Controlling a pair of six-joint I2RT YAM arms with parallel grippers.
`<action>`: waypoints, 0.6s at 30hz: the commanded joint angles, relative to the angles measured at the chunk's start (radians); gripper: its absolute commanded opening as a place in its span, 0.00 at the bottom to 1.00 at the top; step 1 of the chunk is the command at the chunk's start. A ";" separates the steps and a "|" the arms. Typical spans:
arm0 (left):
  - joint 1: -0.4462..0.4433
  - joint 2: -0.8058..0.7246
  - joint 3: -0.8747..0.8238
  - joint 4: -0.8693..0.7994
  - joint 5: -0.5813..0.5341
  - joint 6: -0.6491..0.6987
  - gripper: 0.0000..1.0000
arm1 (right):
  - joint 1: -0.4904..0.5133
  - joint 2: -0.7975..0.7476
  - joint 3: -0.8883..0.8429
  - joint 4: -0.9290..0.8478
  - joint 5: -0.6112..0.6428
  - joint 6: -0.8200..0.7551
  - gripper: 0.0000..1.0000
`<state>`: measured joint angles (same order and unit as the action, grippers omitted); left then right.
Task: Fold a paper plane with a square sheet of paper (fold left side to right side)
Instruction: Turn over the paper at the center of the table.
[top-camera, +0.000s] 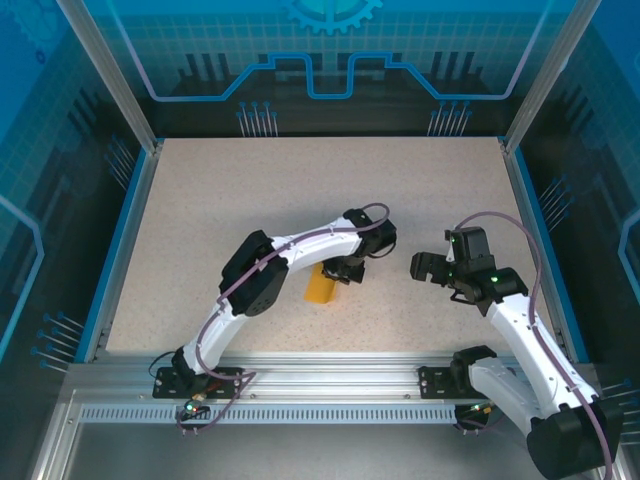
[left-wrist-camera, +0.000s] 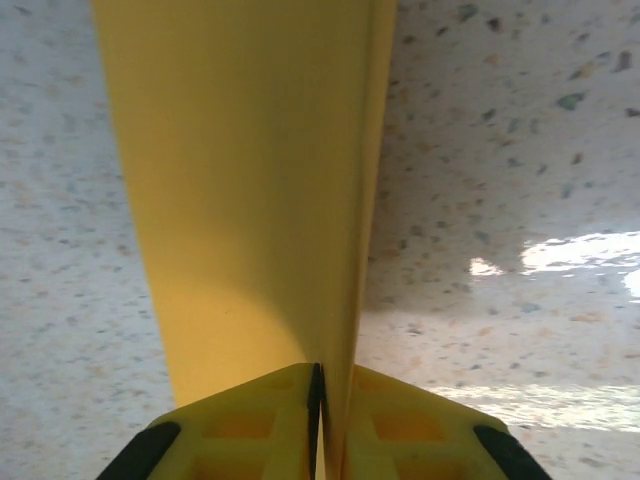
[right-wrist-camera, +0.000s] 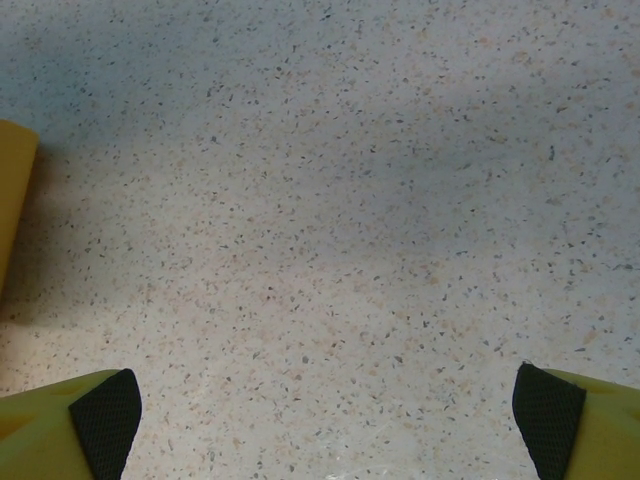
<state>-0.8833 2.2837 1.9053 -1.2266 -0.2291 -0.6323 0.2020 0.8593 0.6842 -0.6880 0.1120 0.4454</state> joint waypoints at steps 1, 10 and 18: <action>0.031 0.006 0.035 0.060 0.167 0.033 0.23 | -0.014 0.000 -0.014 -0.015 -0.046 -0.017 1.00; 0.065 -0.061 -0.012 0.189 0.315 0.084 0.45 | -0.013 0.026 -0.008 -0.016 -0.164 -0.024 1.00; 0.152 -0.346 -0.278 0.405 0.378 0.118 0.57 | 0.072 0.094 0.003 0.079 -0.272 0.042 0.98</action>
<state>-0.7826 2.0647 1.6958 -0.9131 0.1020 -0.5419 0.2310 0.9314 0.6838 -0.6579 -0.0956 0.4549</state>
